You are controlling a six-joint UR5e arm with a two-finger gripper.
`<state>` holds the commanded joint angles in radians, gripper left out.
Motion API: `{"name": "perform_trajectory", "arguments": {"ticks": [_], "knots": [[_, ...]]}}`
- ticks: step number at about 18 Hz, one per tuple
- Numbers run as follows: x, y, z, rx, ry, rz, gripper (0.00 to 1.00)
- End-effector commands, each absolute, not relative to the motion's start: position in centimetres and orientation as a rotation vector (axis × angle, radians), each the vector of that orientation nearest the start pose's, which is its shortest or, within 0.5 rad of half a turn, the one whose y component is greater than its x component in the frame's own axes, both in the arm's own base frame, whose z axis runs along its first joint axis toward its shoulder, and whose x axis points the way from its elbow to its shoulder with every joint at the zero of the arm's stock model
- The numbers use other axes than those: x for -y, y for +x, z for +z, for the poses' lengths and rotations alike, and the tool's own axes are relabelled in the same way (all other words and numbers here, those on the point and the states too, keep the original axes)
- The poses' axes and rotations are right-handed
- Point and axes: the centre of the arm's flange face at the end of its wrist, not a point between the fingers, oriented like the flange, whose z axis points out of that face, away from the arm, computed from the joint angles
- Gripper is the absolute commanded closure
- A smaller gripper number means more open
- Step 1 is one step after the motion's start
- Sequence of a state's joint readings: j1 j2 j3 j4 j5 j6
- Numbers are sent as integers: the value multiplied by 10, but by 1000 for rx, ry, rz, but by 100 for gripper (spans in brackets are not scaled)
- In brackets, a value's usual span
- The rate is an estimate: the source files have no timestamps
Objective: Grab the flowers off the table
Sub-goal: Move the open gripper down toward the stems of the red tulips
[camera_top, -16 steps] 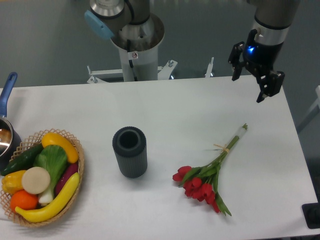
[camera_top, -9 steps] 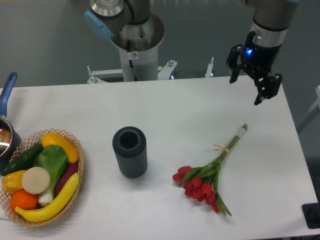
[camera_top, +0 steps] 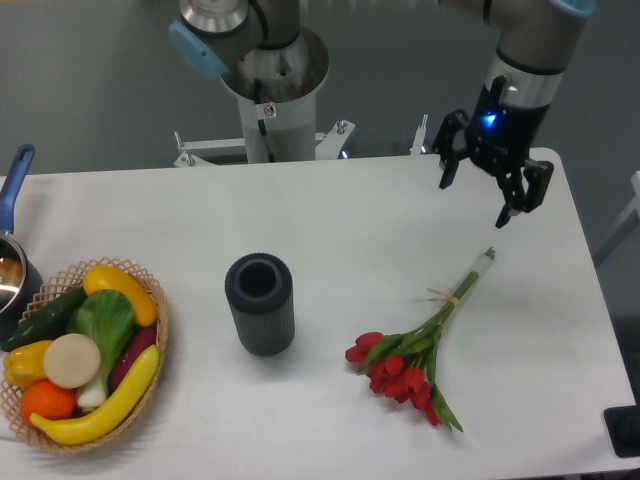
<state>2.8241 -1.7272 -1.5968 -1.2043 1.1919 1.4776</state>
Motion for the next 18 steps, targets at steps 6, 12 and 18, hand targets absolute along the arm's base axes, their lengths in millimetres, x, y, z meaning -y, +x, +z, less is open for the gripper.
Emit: {"name": "perform_trajectory", "arguments": {"ticks": [6,12,18], "knots": [[-384,-478,393,-369,-2729,28,0],[-398,-493,339,-318,-2787,-84,0],[-415,-500,295,-365,-2860,-62,0]]}}
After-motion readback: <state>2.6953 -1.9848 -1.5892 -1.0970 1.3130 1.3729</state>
